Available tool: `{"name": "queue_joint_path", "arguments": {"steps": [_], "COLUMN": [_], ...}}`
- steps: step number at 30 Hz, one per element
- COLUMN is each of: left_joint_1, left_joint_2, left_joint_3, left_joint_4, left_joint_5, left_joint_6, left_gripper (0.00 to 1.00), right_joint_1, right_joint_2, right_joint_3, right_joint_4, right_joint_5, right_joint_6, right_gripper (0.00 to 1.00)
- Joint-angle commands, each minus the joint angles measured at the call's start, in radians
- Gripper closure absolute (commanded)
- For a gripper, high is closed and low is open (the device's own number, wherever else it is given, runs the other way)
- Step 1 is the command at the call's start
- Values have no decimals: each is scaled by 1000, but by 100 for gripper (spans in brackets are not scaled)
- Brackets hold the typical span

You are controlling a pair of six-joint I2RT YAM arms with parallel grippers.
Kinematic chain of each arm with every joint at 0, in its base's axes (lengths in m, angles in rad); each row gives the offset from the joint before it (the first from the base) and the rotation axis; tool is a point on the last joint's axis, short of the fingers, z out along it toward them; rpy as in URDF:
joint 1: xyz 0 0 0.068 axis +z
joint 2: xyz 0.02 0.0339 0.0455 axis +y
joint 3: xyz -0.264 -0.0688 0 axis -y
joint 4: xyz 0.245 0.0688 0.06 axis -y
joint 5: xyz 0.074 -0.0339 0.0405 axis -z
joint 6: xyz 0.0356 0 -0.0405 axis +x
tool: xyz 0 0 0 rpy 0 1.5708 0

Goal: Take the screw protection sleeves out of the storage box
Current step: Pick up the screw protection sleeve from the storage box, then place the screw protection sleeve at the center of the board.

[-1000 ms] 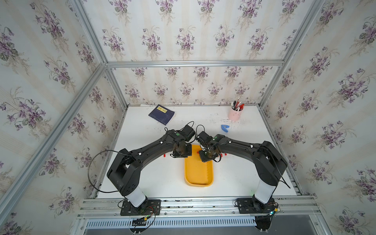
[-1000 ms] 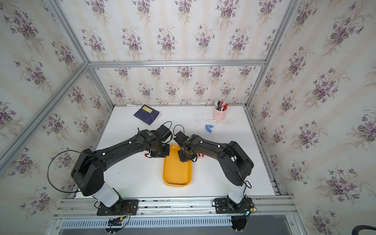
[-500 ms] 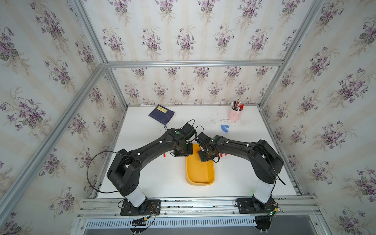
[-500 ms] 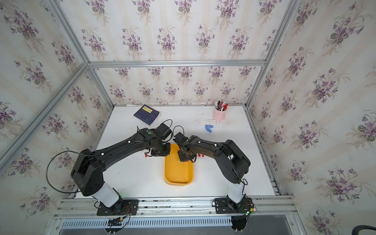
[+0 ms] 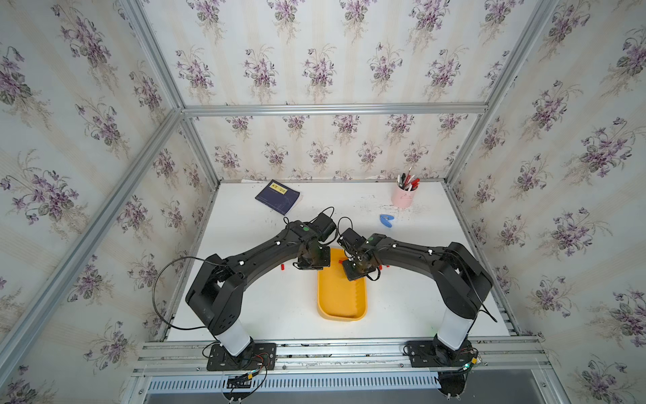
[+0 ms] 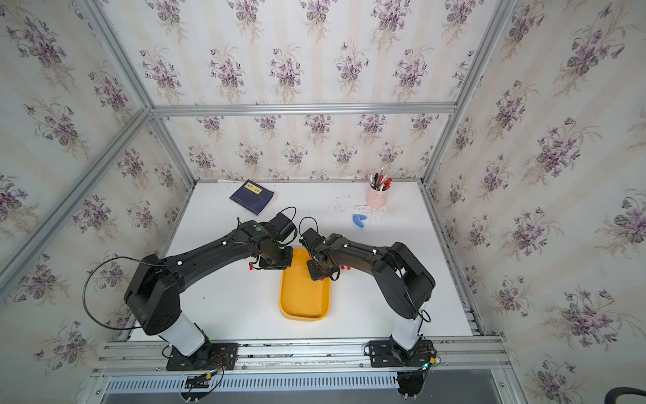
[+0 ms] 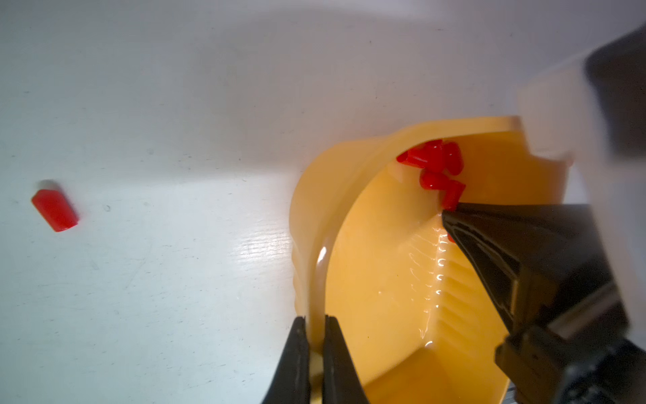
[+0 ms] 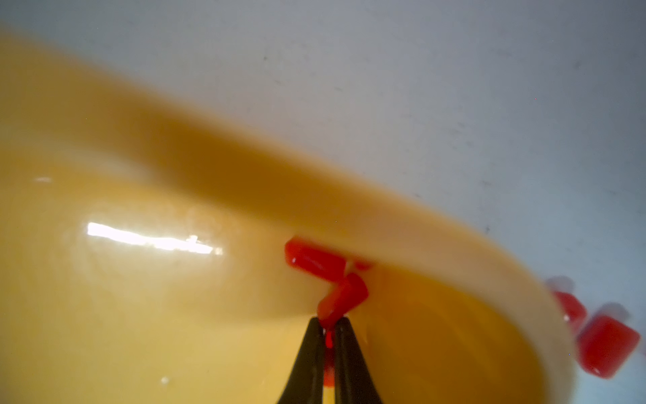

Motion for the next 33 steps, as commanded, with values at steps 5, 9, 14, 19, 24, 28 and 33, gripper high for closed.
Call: {"name": "queue_joint_path", "arguments": {"steps": [5, 9, 14, 19, 24, 28, 33], "left_joint_1": [12, 14, 17, 20, 25, 30, 38], "left_joint_2": [15, 18, 18, 12, 5, -12, -25], "left_joint_3": [-17, -25, -33, -38, -47, -61, -72], "left_joint_4": [-39, -37, -39, -38, -45, -50, -56], "left_joint_5": [-46, -49, -54, -57, -63, -65, -72], "left_joint_6": [6, 6, 8, 8, 10, 10, 13], "left_gripper": [96, 96, 96, 96, 96, 96, 96], "right_joint_1": [-5, -16, -53, -103, -163, -197, -215], "right_joint_2": [-81, -121, -189, -245, -269, -280, -239], "right_joint_3": [-3, -11, -6, 6, -16, -54, -92], "right_joint_4": [24, 51, 65, 36, 13, 26, 48], "right_joint_5": [-128, -181, -234, -245, -240, -239, -218], "right_joint_6": [-4, 9, 22, 11, -16, -26, -41], "right_gripper": [89, 89, 89, 89, 89, 89, 89]}}
